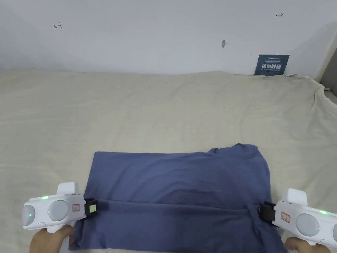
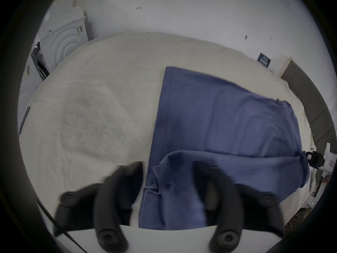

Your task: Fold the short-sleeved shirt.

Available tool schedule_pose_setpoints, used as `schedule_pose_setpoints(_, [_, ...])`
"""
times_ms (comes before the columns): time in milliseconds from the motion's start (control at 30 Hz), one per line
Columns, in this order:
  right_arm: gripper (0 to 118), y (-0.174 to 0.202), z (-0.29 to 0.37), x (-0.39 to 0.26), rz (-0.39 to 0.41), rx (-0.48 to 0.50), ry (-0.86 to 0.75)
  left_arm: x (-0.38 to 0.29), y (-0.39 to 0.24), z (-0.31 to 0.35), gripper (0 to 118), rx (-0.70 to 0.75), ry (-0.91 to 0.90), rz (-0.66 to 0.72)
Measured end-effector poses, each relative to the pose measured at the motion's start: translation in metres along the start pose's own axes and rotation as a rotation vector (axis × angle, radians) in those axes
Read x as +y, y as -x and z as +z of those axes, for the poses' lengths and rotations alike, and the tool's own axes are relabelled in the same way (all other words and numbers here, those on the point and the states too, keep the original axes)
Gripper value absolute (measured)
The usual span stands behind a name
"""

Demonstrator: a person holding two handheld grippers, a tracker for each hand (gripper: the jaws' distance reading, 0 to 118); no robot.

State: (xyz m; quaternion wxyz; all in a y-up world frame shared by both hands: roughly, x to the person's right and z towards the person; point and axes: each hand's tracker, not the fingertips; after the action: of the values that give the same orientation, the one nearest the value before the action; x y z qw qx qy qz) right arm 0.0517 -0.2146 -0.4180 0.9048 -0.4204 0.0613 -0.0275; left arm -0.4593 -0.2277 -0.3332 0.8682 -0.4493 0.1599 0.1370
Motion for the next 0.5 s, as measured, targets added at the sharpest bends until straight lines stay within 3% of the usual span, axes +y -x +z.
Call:
schedule_pose_setpoints(67, [87, 0.003, 0.027, 0.005, 0.011, 0.019, -0.059, 0.002, -0.002, 0.022, 89, -0.014, -0.070, 0.044])
schedule_pose_setpoints(133, [91, 0.006, 0.055, 0.010, 0.023, 0.032, -0.125, 0.004, -0.004, 0.045, 96, -0.023, -0.124, 0.046])
schedule_pose_setpoints(400, [90, 0.002, 0.148, 0.002, 0.088, 0.059, -0.353, -0.018, -0.013, 0.130, 95, -0.005, -0.310, -0.042])
schedule_pose_setpoints(500, [89, 0.001, 0.169, -0.010, 0.090, 0.063, -0.406, -0.034, -0.016, 0.150, 83, 0.010, -0.358, -0.085])
